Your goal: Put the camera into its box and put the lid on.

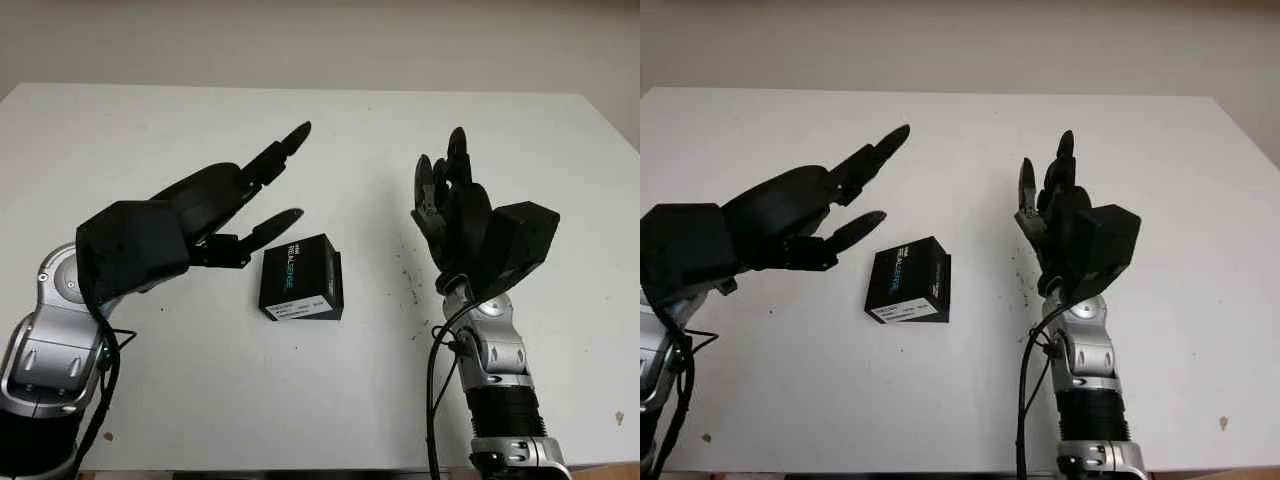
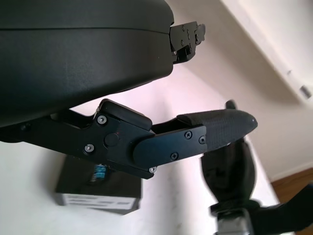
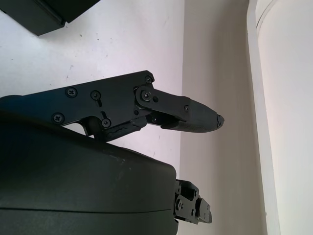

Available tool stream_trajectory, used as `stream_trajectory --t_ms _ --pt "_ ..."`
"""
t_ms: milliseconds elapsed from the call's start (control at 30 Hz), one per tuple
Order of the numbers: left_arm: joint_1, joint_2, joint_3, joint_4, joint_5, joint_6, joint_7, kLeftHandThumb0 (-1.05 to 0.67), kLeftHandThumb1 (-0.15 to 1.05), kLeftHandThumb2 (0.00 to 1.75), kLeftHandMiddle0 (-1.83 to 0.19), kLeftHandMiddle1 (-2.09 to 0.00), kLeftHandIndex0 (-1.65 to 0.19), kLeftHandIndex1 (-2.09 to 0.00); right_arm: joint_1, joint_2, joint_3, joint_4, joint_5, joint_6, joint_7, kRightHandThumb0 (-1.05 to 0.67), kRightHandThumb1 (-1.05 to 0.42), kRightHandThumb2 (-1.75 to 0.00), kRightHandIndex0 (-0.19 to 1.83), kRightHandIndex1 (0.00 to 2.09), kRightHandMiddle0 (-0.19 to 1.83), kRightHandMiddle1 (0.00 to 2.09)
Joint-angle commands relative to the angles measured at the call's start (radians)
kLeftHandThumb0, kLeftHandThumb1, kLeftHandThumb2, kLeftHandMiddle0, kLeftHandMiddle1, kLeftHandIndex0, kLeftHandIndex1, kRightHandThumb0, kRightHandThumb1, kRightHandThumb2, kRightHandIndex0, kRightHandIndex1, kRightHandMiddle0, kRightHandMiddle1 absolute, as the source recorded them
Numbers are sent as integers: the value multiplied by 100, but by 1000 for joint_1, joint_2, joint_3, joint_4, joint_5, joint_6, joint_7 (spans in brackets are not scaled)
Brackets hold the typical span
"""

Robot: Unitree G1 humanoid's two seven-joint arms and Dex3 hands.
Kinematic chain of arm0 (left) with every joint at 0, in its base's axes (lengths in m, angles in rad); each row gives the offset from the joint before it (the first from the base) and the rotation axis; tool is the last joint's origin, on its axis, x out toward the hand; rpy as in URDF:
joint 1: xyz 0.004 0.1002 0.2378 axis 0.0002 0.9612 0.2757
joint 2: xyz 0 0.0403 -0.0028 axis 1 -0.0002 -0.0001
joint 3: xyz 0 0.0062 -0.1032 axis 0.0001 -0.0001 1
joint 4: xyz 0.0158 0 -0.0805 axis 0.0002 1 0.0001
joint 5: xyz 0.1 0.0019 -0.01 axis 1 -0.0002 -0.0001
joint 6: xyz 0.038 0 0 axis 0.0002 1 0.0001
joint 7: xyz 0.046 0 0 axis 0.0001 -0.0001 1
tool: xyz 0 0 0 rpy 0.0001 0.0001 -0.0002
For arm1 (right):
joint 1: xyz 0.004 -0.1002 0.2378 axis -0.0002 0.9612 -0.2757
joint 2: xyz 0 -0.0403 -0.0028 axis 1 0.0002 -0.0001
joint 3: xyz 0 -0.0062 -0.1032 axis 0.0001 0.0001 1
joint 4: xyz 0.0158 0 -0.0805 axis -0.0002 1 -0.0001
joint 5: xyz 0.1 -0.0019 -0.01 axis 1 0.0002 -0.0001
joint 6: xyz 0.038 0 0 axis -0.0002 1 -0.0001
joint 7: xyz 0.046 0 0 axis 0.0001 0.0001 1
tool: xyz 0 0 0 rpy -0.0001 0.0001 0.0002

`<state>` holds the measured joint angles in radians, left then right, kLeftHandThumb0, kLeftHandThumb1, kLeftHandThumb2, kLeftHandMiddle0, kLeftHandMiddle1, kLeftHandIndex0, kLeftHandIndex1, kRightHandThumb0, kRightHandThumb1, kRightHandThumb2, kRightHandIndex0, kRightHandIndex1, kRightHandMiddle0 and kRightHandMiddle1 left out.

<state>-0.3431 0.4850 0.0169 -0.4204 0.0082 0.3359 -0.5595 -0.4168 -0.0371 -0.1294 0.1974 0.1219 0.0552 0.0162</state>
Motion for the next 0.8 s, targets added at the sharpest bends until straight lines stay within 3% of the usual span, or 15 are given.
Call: stream_trajectory --t_ms 0,133,233,300,333,367,433,567,767 --pt "24 -28 15 34 -2 -75 45 -82 105 65 19 0 19 0 -4 -18 -3 -24 -1 11 4 -56 -105 -56 -19 2 -19 1" --pt "63 -55 25 142 58 -258 162 -78 105 36 18 -1 19 -1 -4 -28 -5 -22 1 8 15 -56 -105 -56 -19 2 -19 1" --pt "67 -75 33 214 83 -338 235 -72 104 12 -15 -12 -4 -11 -2 -33 -8 -25 8 12 23 -55 -105 -57 -19 1 -19 0" --pt "59 -68 33 275 86 -410 248 -68 101 7 -34 -19 -17 -18 1 -36 -8 -26 6 15 23 -54 -105 -57 -19 0 -19 0" --pt "50 -56 30 308 79 -443 233 -67 100 6 -31 -36 -21 -21 2 -37 -7 -25 4 16 23 -54 -105 -57 -19 0 -19 1" --pt "38 -38 26 347 71 -480 208 -66 99 5 -13 -68 -22 -24 3 -39 -6 -26 2 18 23 -54 -105 -56 -19 0 -18 1" --pt "1 32 0 427 87 -571 125 -66 96 4 3 -85 -19 -26 5 -44 -1 -27 -5 21 25 -54 -105 -56 -19 1 -17 2" --pt "-64 137 -53 510 131 -654 -13 -80 89 5 5 -32 -5 -17 2 -49 -4 -23 0 23 35 -56 -105 -57 -19 1 -18 3" --pt "-147 216 -124 603 208 -717 -117 -87 84 4 11 -11 8 -7 0 -56 -2 -18 -4 29 39 -55 -105 -57 -19 0 -18 3"
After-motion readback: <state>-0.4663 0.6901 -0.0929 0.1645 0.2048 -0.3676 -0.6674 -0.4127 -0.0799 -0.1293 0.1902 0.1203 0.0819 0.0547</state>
